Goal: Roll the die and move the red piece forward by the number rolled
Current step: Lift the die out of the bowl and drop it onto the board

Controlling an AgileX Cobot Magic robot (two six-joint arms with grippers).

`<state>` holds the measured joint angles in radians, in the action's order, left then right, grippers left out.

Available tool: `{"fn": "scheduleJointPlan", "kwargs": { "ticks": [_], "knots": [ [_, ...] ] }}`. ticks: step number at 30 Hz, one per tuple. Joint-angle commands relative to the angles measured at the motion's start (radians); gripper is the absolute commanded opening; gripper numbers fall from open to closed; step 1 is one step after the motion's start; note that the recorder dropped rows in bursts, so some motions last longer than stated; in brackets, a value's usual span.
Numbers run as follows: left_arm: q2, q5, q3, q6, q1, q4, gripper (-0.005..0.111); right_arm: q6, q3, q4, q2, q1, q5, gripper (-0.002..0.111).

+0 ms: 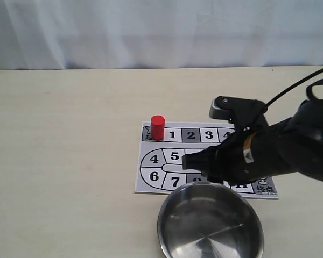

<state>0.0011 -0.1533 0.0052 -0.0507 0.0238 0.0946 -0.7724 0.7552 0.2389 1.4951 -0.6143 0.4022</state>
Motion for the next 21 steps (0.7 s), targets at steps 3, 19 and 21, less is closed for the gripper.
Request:
{"fn": "scheduleJointPlan", "kwargs": {
  "ticks": [3, 19, 21],
  "knots": [
    [-0.001, 0.011, -0.005, -0.002, 0.000, -0.002, 0.000, 0.029, 0.000, 0.127, -0.054, 0.173, 0.151, 0.004],
    [-0.001, 0.011, -0.005, -0.002, 0.000, -0.002, 0.000, 0.306, 0.000, 0.273, 0.101, 0.632, -0.139, 0.004],
    [-0.001, 0.011, -0.005, -0.002, 0.000, -0.002, 0.000, 0.331, 0.000, 0.273, 0.129, 0.669, -0.187, 0.004]
  ]
}}
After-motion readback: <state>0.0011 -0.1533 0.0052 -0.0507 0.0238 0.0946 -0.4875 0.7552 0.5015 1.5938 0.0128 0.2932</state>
